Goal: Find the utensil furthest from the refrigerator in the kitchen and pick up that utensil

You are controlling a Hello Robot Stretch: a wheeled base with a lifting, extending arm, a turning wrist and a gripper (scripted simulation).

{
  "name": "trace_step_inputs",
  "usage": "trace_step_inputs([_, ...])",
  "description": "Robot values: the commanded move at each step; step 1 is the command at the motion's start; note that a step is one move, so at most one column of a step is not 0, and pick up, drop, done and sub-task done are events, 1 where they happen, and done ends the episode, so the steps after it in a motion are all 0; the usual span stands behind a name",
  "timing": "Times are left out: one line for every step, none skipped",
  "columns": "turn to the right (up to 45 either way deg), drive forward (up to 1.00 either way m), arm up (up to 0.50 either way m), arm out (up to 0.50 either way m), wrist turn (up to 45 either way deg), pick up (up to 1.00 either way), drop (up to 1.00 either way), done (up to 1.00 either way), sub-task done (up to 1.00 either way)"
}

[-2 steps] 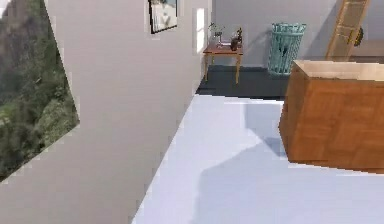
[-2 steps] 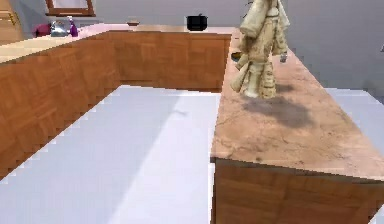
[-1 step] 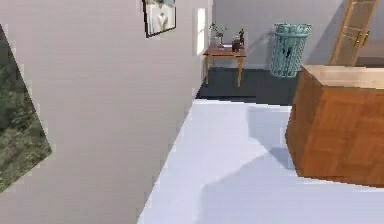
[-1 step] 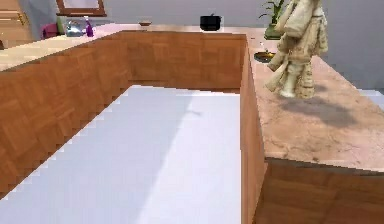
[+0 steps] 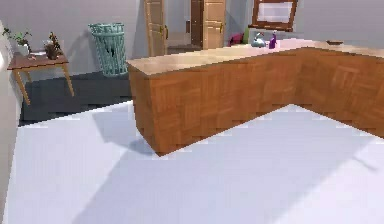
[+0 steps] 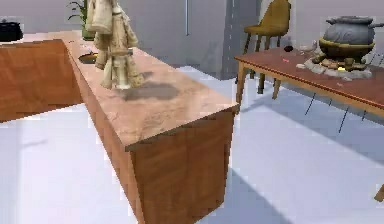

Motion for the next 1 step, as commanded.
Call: trace_step_inputs([27.0, 0.0, 0.0, 0.0, 0.0, 0.0, 0.0, 0.0, 0.0])
